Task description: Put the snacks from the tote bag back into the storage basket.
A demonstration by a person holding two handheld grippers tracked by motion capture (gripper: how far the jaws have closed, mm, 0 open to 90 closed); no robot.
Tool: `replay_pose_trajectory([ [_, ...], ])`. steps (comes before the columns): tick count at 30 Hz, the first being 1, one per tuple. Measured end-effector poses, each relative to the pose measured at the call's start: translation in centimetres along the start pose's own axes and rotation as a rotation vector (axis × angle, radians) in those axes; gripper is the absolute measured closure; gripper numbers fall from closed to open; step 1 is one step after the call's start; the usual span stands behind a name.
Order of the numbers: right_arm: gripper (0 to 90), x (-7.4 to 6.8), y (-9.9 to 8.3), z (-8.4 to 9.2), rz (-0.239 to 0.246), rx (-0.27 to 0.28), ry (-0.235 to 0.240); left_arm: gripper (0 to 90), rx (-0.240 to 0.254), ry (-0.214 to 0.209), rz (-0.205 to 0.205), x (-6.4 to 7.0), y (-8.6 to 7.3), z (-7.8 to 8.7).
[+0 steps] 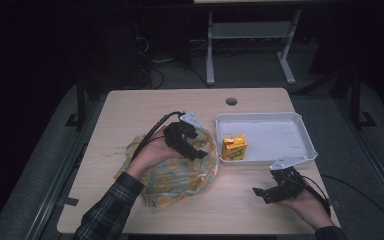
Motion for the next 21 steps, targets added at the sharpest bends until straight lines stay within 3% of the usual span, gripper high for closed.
replay_pose_trajectory([
  [13,9.1,0.6,0.8,-0.1,0.003,0.003,-0.006,19.4,0.068,0.085,0.054,-0.8,-6.1,4.1],
  [21,12.9,1.0,1.2,0.3,0.000,0.008,-0.013,18.9,0.068,0.135,0.093,-1.0,-11.1,6.0],
])
Point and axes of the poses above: each handheld gripper's, and its own axes: z roughly backward along the jaws, y roughly out of its top, x roughly to its right, the point moved 5 cm from there along -z, roughly forward along the jaws, and after that the axes turned 6 degrees about y, right-handed, at the moved point
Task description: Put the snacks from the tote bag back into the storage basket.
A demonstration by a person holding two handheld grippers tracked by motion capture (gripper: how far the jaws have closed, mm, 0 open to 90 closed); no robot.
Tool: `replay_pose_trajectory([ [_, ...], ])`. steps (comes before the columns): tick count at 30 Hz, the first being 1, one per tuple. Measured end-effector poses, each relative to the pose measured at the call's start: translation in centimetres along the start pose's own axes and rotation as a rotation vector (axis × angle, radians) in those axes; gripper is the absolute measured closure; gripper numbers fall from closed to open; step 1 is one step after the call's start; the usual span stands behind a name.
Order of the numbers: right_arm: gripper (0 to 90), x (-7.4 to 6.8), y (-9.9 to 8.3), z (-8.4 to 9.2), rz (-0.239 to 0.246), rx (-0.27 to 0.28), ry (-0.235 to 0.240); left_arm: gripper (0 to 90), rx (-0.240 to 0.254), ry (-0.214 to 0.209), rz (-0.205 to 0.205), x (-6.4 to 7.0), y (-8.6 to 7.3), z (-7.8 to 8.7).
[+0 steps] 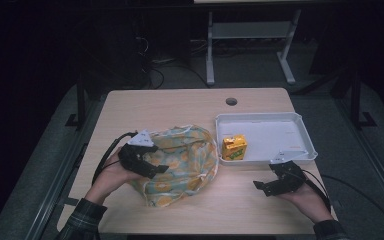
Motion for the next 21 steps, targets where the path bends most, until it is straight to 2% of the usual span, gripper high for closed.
replay_pose_trajectory([
  [1,13.8,0.1,0.2,0.0,-0.004,0.004,-0.002,18.9,0.007,0.010,0.015,-0.2,-1.1,0.5],
  [2,13.8,0.1,0.2,0.0,-0.004,0.004,-0.002,18.8,0.007,0.010,0.015,-0.2,-1.1,0.5],
  [11,23.8,0.7,0.4,0.2,-0.033,0.011,0.014,18.1,0.052,0.055,0.077,-1.1,-5.5,3.2],
  [13,31.1,1.0,0.9,0.4,-0.029,0.020,0.013,18.0,0.053,0.072,0.081,-1.4,-6.4,3.6],
  [16,36.3,1.2,1.2,0.5,-0.024,0.024,0.013,18.0,0.054,0.087,0.100,-1.6,-7.4,4.1],
  [17,42.5,1.3,1.5,0.7,-0.029,0.032,0.017,18.0,0.059,0.091,0.111,-1.6,-7.7,4.2],
  [18,42.5,1.3,1.5,0.7,-0.029,0.032,0.017,18.0,0.062,0.097,0.112,-1.7,-8.0,4.4],
  [21,52.3,1.6,2.0,0.8,-0.040,0.033,0.018,18.0,0.058,0.109,0.127,-1.7,-8.8,4.9],
])
Point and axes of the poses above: each handheld gripper's, and its own axes: z roughly backward along the jaws, y roughly out of its top, x roughly to its right, the point moved 5 cm from there along -z, roughly forward along the jaws, and after that the axes turned 6 degrees about y, right-handed, at the moved point
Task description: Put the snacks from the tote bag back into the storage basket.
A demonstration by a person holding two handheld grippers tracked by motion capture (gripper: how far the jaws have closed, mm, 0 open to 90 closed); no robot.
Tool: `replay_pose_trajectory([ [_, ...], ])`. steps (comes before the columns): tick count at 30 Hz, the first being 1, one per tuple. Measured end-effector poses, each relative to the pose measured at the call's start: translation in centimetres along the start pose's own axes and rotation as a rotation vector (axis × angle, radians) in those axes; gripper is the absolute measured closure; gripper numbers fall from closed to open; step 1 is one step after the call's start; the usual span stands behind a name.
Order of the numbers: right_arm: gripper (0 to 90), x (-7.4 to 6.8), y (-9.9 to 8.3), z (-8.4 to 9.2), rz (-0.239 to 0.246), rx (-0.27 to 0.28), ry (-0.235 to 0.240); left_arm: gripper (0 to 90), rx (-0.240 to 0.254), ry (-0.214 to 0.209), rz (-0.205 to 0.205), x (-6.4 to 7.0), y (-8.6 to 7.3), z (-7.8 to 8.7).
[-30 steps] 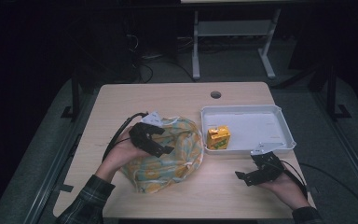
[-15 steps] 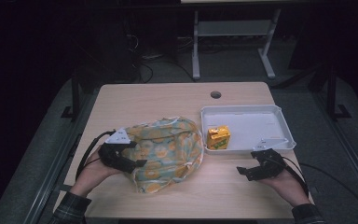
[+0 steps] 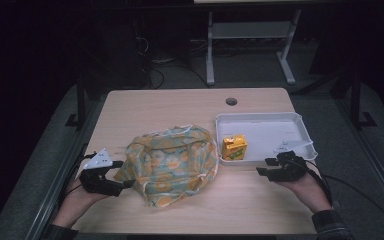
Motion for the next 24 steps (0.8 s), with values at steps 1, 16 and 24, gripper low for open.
replay_pose_trajectory([
  [1,56.7,0.1,0.2,0.0,0.001,0.004,0.000,18.0,0.007,0.006,0.003,-0.1,-0.2,0.2],
  [16,89.9,1.9,4.0,-0.7,0.022,0.042,0.005,13.8,-0.050,0.036,0.092,-1.1,-3.5,1.6],
  [24,89.8,2.6,5.8,-1.7,0.025,0.053,0.013,14.3,-0.056,0.052,0.110,-1.4,-4.4,1.4],
])
Point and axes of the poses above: each handheld gripper's, and its own axes: z roughly backward along the jaws, y roughly out of its top, x roughly to its right, the point moved 5 cm from there along -z, roughly forward along the jaws, and after that the axes turned 6 degrees about y, right-handed, at the moved point
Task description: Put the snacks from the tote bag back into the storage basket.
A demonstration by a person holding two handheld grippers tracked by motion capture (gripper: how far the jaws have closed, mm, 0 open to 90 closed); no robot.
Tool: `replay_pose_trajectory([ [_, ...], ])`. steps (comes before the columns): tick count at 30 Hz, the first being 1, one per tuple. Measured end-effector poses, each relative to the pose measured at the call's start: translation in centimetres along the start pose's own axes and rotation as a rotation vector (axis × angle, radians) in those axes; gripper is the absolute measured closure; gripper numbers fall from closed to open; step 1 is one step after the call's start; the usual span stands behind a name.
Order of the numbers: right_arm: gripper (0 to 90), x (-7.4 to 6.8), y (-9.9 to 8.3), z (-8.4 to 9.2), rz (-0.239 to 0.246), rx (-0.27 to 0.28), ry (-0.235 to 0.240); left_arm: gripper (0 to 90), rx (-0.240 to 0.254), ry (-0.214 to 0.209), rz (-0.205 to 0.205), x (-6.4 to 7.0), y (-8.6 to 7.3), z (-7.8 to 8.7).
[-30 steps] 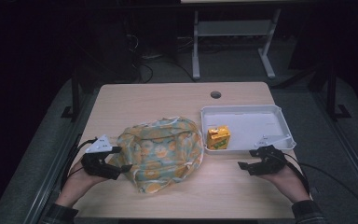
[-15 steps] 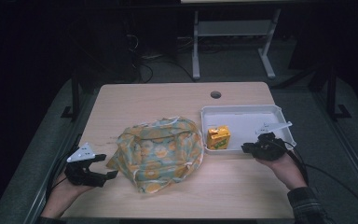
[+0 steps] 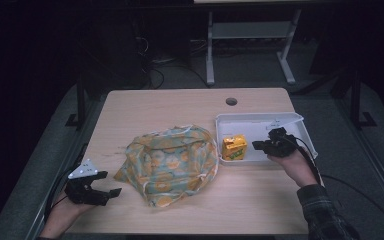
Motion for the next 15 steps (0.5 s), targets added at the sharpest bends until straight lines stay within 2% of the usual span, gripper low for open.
replay_pose_trajectory([
  [6,89.8,0.8,1.9,-0.8,-0.025,0.020,0.008,14.4,-0.009,0.009,0.004,-0.2,-0.6,0.1],
  [11,89.8,1.4,2.7,-1.4,-0.017,0.021,0.017,14.5,-0.012,0.010,0.007,-0.3,-0.8,0.0],
  [13,89.8,1.6,3.0,-1.8,-0.029,0.028,0.032,14.5,-0.014,0.008,0.009,-0.4,-0.9,-0.1],
  [15,89.8,1.8,3.2,-2.3,-0.026,0.013,0.031,14.5,-0.023,0.011,0.004,-0.4,-1.0,-0.1],
])
Point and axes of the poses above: each handheld gripper's, and its own axes: z roughly backward along the jaws, y roughly out of its top, x roughly to its right, the point moved 5 cm from there along -z, roughly forward along the jaws, and after that the axes turned 6 degrees about y, right-handed, at the moved point
